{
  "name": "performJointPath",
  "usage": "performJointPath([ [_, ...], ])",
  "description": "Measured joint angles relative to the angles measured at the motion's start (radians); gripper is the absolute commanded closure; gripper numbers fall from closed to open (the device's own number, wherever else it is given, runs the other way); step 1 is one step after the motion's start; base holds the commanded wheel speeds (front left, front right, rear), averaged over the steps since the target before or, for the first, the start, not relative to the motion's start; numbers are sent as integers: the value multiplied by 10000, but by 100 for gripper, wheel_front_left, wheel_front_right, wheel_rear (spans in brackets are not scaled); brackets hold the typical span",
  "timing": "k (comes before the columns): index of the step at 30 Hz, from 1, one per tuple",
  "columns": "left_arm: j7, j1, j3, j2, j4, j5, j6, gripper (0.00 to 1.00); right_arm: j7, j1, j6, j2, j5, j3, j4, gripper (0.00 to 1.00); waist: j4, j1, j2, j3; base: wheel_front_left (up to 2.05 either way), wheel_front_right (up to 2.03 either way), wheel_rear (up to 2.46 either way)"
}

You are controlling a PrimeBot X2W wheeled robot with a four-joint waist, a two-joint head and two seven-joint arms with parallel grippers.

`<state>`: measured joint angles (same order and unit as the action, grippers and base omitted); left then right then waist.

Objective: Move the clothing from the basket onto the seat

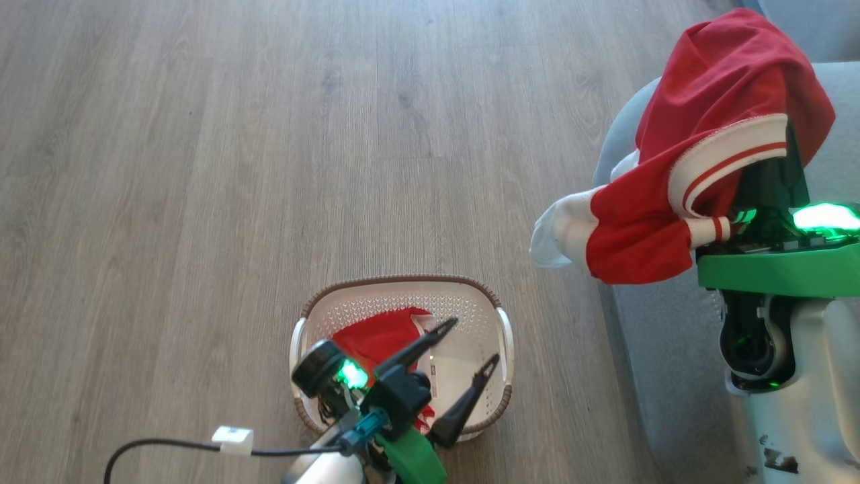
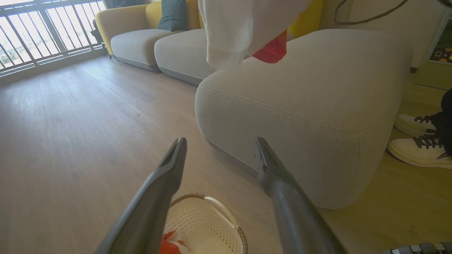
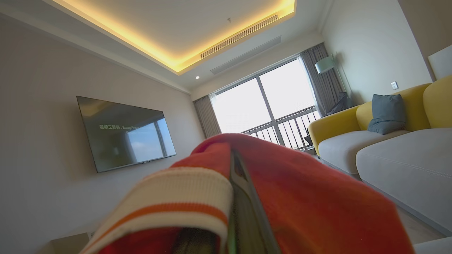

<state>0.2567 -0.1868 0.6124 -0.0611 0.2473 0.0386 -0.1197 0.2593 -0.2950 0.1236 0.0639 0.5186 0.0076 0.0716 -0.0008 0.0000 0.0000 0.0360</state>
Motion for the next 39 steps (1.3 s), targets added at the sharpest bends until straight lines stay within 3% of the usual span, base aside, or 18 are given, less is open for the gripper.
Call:
performJointPath([
  [28, 0, 495, -209, 13, 161, 123, -96, 0, 2, 226, 0, 4, -194, -165, 81, 100, -187, 0, 0, 0, 0, 0, 0],
  [39, 0, 430, -29, -23, 155, 92, -96, 0, 2, 217, 0, 27, -353, -380, 301, 100, -843, 0, 0, 191, 0, 0, 0],
])
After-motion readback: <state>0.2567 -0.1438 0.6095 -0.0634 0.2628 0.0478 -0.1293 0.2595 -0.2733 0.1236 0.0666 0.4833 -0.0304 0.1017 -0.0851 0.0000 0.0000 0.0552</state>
